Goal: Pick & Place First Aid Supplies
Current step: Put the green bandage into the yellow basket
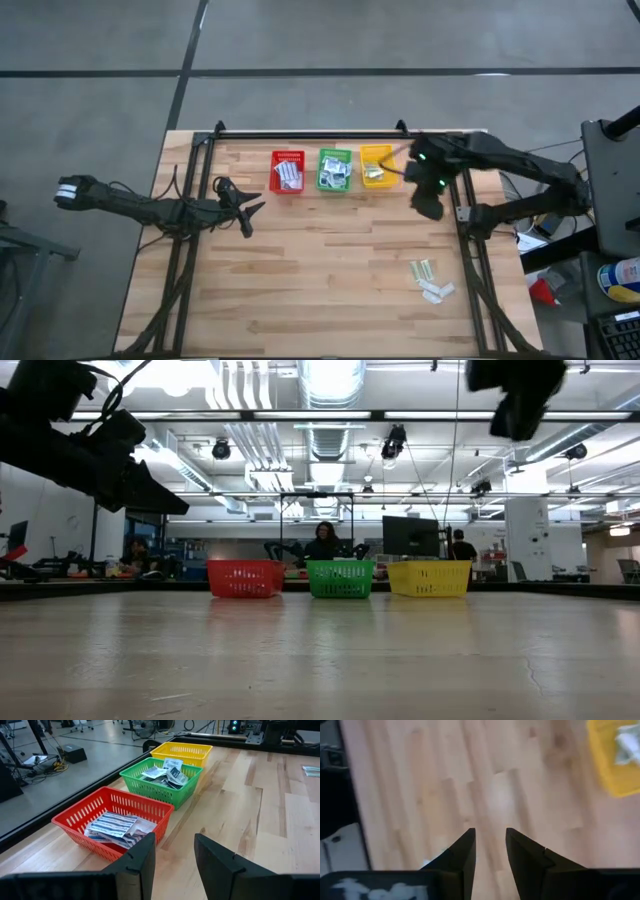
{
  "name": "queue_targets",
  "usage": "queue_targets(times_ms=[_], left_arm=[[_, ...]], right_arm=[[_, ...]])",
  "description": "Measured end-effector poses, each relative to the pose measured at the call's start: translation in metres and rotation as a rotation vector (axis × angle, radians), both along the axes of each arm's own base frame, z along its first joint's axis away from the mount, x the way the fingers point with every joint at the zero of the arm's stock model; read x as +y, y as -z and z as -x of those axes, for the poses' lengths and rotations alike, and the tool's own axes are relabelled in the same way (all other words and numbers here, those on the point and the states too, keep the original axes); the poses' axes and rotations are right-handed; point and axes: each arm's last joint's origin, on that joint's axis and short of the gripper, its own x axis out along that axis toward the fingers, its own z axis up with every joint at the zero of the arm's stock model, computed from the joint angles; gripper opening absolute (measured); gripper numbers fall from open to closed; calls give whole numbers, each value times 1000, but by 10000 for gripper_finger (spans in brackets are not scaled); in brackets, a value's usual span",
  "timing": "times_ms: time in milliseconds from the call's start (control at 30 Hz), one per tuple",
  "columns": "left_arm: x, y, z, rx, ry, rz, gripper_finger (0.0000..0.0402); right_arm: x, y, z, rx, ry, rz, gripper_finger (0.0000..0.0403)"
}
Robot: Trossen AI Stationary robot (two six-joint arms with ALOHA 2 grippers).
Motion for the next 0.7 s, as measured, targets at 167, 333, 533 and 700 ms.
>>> queue_targets(times_ms=[167,333,533,700], left_arm=[[0,0,0,-1,0,0,133],[0,0,0,0,0,0,133],[0,0,0,0,-1,1,133],[0,0,0,-1,0,1,133]], right_arm=[[39,6,22,-7,-8,-66,104],[68,30,26,-15,-35,-134,101],[90,60,22,1,-72,-171,89],[100,79,17,-3,-90,-192,82]])
